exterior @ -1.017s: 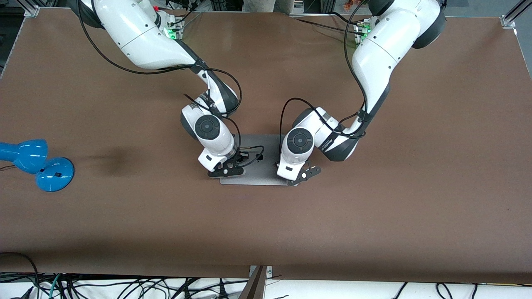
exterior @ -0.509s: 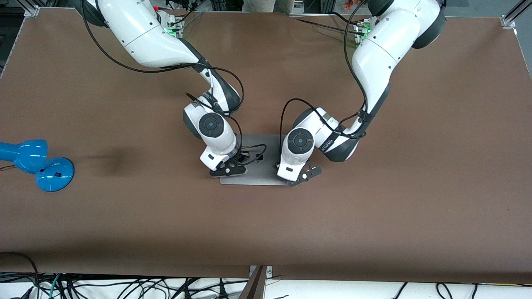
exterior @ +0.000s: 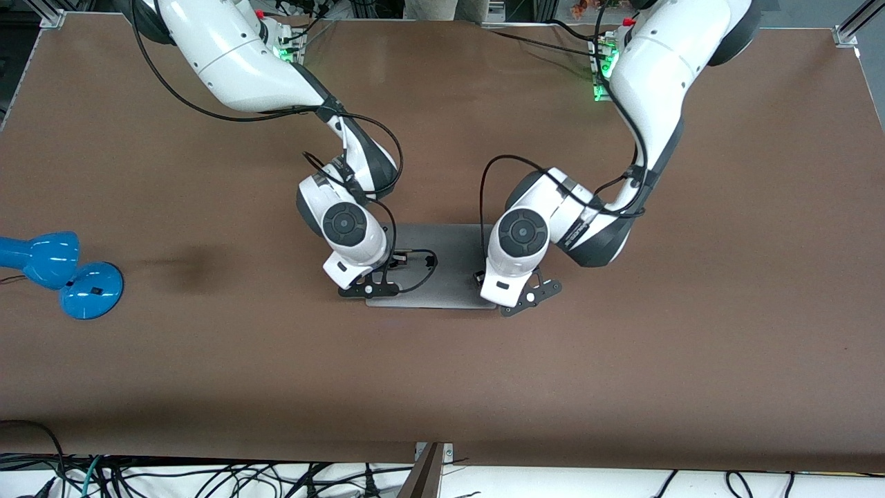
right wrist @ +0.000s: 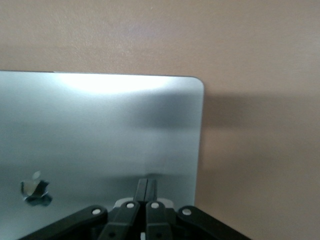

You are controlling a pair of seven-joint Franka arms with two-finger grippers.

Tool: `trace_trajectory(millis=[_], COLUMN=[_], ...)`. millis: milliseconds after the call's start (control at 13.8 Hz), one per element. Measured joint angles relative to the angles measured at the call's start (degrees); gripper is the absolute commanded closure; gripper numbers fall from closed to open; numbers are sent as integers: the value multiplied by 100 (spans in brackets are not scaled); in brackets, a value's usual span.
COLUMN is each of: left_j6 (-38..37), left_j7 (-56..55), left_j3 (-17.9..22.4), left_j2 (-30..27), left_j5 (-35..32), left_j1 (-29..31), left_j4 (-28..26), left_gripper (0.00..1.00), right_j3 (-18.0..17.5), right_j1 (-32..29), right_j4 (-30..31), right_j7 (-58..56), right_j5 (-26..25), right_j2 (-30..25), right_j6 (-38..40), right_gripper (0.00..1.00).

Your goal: Close laptop with both arms from behind

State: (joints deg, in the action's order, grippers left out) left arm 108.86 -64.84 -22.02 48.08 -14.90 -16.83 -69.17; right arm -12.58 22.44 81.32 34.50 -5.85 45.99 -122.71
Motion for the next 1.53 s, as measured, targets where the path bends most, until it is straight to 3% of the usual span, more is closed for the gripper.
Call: trace_trajectory(millis=[363,509,872,944,1308,1526], left_j6=[-607,-700,-873,-941,-1251,-1492], left_j7=[149,267,617,723,1399,1863], left_j3=[-637,-1165,-2990,-3400,-5462,-6112], left_j2=[-536,-886,-2113,-2299,-2643,-2671], left_j5=[0,0,0,0,0,0], left_j1=[446,930,2949,3431,5989,6984], left_j4=[-50,-302,-1607,-1847,-2564,-2705], left_gripper=[0,0,0,0,0,0], right_j3=[4,7,16,22,41,50], right_j1=[-52,-120,-310,-401,-952,-1227], right_j4=[-348,-571,-1325,-1379,-1406,-1414], right_j7=[-1,-1,-1,-1,-69,-349], right_j5=[574,625,637,637,642,642], right_j2=[-577,-835,-1277,-1424,-2033,-2306], right_j6=[1125,1806,3186,3304,3661,3718], right_gripper=[100,88,6,0,0,0])
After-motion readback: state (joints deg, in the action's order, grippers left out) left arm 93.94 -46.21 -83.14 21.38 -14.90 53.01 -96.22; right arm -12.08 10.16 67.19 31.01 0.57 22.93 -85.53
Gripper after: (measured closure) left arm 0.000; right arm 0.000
